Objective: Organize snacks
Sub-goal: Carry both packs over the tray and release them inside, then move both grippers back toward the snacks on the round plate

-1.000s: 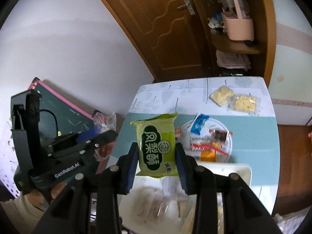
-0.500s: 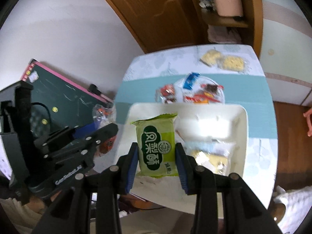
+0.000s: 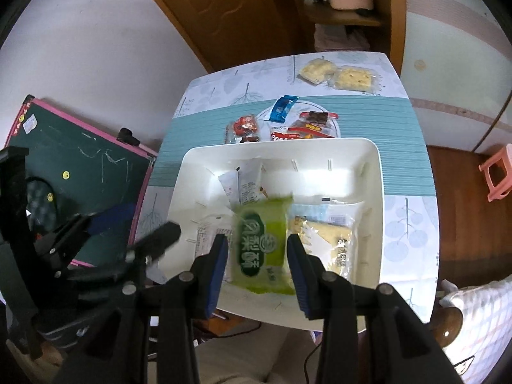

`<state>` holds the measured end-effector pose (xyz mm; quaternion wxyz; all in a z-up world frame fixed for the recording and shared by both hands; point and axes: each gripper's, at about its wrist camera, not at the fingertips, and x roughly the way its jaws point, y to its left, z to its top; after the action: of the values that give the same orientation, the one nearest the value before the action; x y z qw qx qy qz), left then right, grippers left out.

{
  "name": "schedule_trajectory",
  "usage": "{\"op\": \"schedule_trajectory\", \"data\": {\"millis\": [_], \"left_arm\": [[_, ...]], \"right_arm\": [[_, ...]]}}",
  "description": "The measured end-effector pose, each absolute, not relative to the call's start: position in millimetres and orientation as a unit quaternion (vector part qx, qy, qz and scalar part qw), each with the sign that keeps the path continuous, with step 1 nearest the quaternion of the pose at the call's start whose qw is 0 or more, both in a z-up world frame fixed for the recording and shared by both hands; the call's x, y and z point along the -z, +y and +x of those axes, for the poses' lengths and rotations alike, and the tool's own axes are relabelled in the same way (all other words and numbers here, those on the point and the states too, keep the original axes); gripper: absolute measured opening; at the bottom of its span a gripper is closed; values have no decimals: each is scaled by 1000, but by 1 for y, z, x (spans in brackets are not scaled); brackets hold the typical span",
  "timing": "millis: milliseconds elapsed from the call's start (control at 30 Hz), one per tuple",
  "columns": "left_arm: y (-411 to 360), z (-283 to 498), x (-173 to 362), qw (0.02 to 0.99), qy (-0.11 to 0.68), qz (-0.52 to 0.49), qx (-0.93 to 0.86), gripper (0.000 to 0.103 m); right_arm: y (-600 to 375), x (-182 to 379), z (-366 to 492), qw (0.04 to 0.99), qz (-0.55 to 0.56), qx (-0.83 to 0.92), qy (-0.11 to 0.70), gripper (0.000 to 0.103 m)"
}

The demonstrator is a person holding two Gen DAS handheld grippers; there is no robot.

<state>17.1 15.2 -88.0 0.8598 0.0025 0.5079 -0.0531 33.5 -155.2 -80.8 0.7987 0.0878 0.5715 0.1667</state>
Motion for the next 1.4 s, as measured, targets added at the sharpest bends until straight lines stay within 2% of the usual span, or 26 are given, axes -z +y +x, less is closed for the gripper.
{"op": "schedule_trajectory", "data": {"millis": [133, 733, 1400], "left_arm": [[18, 19, 87, 858, 511, -7, 53, 82], [12, 22, 84, 860, 509, -2, 49, 82], [18, 45, 99, 842, 537, 2, 56, 82]], "right_arm": [[-158, 77, 34, 803, 91, -161, 567, 45], [-163, 74, 31, 806, 85, -163, 562, 45], [-171, 100, 44, 789, 100, -150, 588, 45]]}}
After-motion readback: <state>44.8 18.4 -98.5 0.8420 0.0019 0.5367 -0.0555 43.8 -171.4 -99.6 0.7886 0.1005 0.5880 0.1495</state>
